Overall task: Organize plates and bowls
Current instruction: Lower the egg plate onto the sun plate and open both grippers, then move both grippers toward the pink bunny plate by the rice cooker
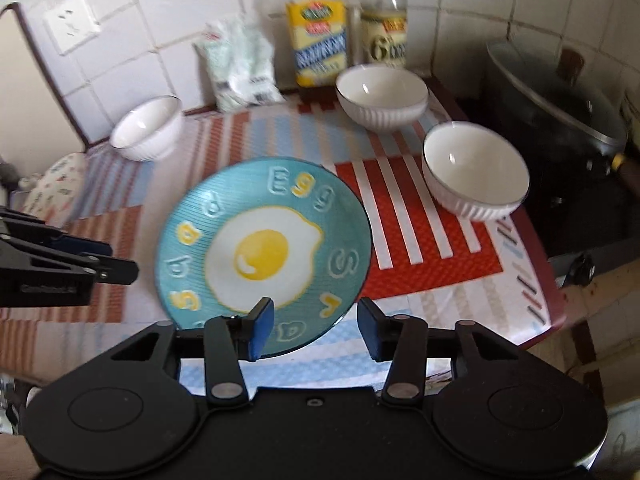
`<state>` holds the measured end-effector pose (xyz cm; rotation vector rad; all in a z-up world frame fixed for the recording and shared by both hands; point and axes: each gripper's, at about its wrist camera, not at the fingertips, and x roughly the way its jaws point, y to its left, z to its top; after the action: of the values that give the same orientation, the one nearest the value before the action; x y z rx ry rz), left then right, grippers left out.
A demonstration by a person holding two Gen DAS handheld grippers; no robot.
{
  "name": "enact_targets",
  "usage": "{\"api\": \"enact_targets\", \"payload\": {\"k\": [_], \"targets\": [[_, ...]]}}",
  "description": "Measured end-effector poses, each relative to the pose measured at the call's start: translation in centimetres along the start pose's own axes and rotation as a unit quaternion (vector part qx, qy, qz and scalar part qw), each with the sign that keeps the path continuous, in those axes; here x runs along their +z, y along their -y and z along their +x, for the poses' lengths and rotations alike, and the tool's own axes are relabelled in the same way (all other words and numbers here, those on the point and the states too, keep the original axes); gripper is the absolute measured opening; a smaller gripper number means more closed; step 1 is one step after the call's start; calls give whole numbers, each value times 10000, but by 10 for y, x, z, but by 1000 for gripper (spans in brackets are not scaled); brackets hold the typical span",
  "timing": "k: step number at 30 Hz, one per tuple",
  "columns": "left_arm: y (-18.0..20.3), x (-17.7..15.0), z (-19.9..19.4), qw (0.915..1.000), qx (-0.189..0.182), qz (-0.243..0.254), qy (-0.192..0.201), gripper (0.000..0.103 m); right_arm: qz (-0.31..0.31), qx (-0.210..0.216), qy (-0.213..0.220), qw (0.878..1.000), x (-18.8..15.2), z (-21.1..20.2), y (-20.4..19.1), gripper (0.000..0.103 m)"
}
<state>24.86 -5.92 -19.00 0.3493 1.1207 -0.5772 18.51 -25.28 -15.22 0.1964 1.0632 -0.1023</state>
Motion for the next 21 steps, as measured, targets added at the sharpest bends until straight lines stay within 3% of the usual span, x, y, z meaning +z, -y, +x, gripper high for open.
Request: {"api": "enact_targets", "payload": {"k": [5,14,21], "targets": [[10,-5,-34,9992,-238,-307,129,35,-302,171,-23,9994,11,-33,-11,58],[0,-29,-88,9971,106,-560,496,41,-1110,293,23,9934,21,-78,-36,68],[-15,-60,-130,9922,449,-682,939,41,-1959,399,334,9792,17,-109,-68,68]]}}
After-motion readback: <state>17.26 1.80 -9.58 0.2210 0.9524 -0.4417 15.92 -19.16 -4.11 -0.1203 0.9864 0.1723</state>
